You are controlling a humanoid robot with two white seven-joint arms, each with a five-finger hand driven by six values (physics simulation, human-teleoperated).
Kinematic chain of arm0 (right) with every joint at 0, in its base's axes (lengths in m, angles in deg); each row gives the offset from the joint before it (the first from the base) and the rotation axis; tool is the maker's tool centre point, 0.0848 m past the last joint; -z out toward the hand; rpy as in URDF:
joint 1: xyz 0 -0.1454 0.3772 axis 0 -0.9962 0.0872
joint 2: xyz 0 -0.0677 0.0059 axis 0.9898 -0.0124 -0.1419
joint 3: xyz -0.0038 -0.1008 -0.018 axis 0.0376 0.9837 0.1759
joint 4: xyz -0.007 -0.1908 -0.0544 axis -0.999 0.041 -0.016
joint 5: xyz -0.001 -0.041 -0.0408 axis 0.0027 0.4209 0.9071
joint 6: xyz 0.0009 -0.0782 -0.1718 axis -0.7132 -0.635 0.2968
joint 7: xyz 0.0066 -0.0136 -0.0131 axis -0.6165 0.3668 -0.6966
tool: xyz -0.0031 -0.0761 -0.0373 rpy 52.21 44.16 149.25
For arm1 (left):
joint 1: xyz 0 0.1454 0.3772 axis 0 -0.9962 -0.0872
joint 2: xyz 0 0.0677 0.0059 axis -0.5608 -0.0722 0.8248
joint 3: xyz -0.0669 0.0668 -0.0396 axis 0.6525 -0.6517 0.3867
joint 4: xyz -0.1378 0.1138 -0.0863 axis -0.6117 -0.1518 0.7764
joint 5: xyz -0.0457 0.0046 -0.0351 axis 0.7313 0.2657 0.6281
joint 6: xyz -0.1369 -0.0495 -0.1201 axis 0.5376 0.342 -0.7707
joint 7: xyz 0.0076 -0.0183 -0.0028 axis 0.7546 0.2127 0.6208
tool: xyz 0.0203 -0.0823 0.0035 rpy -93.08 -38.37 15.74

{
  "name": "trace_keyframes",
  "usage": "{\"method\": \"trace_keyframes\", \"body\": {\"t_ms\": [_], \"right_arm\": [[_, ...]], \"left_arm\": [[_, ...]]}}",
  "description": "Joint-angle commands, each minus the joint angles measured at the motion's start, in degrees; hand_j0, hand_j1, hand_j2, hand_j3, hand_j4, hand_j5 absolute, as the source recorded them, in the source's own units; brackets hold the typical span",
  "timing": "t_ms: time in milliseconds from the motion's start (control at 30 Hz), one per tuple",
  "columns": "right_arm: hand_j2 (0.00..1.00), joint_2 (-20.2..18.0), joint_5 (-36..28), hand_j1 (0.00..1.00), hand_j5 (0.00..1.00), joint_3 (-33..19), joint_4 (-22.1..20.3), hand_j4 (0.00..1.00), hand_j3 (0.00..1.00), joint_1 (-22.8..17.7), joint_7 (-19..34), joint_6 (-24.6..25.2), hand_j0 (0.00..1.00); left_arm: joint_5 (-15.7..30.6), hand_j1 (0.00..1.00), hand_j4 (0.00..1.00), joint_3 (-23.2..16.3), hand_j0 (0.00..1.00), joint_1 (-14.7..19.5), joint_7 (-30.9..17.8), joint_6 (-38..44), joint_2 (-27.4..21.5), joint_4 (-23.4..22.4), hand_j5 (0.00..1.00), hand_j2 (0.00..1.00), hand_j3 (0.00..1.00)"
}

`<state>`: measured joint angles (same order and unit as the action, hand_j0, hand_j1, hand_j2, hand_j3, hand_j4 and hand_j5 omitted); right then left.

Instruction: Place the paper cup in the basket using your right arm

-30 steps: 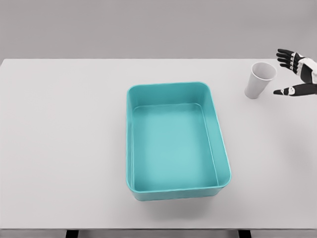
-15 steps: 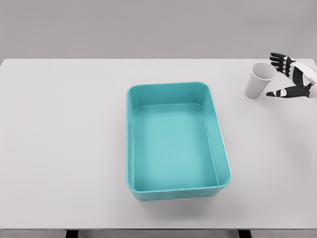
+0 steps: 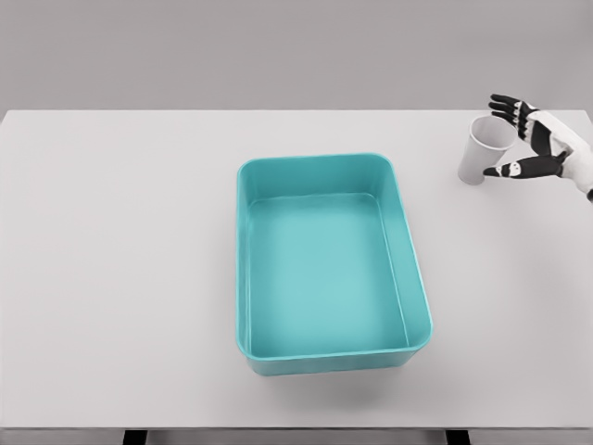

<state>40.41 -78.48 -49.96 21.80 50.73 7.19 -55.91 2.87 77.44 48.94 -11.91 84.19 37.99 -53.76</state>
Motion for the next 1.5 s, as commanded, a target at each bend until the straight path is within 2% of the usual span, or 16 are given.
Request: {"method": "trace_keyframes", "body": {"t_ms": [0, 367, 433, 533, 633, 833, 1000, 1133, 1200, 1333, 1467], "right_arm": [[1.00, 0.5, 0.2, 1.00, 1.00, -0.1, -0.2, 1.00, 1.00, 0.0, 0.0, 0.0, 1.00], [0.99, 1.3, 0.6, 0.99, 0.99, -0.1, -0.5, 0.99, 0.99, 0.4, 0.0, 0.2, 0.99], [0.94, 1.3, 0.5, 0.94, 0.94, -0.1, -0.5, 0.94, 0.94, 0.5, 0.0, 0.1, 0.94], [0.78, 1.2, 0.5, 0.78, 0.78, -0.1, -0.6, 0.78, 0.78, 0.5, 0.0, 0.0, 0.78], [0.73, 1.2, 0.5, 0.73, 0.73, -0.1, -0.6, 0.73, 0.73, 0.6, 0.0, -0.1, 0.73], [0.71, 1.0, 0.4, 0.71, 0.71, -0.5, -0.7, 0.71, 0.71, 0.7, 0.0, -0.3, 0.71], [0.65, 0.5, 0.3, 0.65, 0.65, -0.5, -0.7, 0.65, 0.65, 0.7, 0.0, -2.3, 0.65], [0.65, 0.4, 0.3, 0.65, 0.65, -0.5, -0.8, 0.65, 0.65, 0.8, 0.0, -3.4, 0.65], [0.65, 0.1, 0.4, 0.65, 0.65, -1.0, -2.4, 0.65, 0.65, 0.7, 0.0, -3.4, 0.65], [0.66, -0.1, 5.2, 0.66, 0.66, -7.2, -6.0, 0.66, 0.66, 0.6, 0.0, -3.3, 0.66], [0.67, -0.6, 6.1, 0.67, 0.67, -7.2, -10.6, 0.67, 0.67, 0.4, 0.0, -3.9, 0.67]], "left_arm": [[0.0, 1.00, 1.00, 0.0, 1.00, -0.1, 0.0, 0.0, 0.0, 0.0, 1.00, 1.00, 1.00], [0.0, 1.00, 1.00, 0.0, 1.00, -0.1, 0.0, 0.0, 0.0, 0.0, 1.00, 1.00, 1.00], [0.0, 1.00, 1.00, 0.0, 1.00, -0.1, 0.0, 0.0, 0.0, 0.0, 1.00, 1.00, 1.00], [0.0, 1.00, 1.00, 0.0, 1.00, -0.1, 0.0, 0.0, 0.0, 0.0, 1.00, 1.00, 1.00], [0.0, 1.00, 1.00, 0.0, 1.00, -0.1, 0.0, 0.0, 0.0, 0.0, 1.00, 1.00, 1.00], [0.0, 1.00, 1.00, 0.0, 1.00, -0.1, 0.0, 0.0, 0.0, 0.0, 1.00, 1.00, 1.00], [0.0, 1.00, 1.00, 0.0, 1.00, -0.1, 0.0, 0.0, 0.0, 0.0, 1.00, 1.00, 1.00], [0.0, 1.00, 1.00, 0.0, 1.00, 0.0, 0.0, 0.0, 0.0, 0.0, 1.00, 1.00, 1.00], [0.0, 1.00, 1.00, 0.0, 1.00, -0.1, 0.0, 0.0, 0.0, -0.1, 1.00, 1.00, 1.00], [0.0, 1.00, 1.00, 0.0, 1.00, -0.1, 0.0, 0.0, 0.0, 0.0, 1.00, 1.00, 1.00], [0.0, 1.00, 1.00, 0.0, 1.00, -0.1, 0.0, 0.0, 0.0, 0.0, 1.00, 1.00, 1.00]]}}
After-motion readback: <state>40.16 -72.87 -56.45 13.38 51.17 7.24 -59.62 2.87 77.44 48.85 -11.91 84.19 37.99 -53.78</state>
